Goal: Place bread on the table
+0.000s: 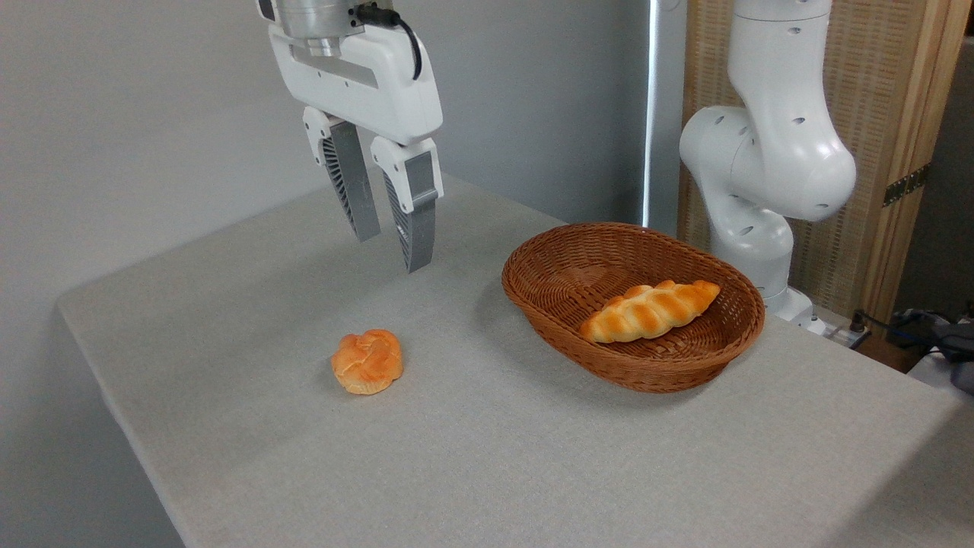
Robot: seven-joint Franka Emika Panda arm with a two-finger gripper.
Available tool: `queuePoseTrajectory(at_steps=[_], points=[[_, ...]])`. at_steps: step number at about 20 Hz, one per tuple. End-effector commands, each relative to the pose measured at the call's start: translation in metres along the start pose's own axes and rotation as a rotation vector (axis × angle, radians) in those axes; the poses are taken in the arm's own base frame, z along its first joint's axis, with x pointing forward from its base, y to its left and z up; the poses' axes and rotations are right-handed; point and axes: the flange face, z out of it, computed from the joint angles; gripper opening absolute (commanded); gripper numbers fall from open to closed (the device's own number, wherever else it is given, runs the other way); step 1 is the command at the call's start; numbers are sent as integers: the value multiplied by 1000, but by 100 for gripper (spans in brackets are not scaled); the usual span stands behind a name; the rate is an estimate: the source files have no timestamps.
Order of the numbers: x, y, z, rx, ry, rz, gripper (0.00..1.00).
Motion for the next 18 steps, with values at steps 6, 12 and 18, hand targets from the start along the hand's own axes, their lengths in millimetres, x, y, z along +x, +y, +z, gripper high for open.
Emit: queuePoseTrajectory(at_steps=[6, 12, 18], points=[[12, 6, 4, -19, -6, -15, 100], [13, 3, 1, 2, 19, -17, 100], [12, 0, 0, 11, 20, -13, 100]])
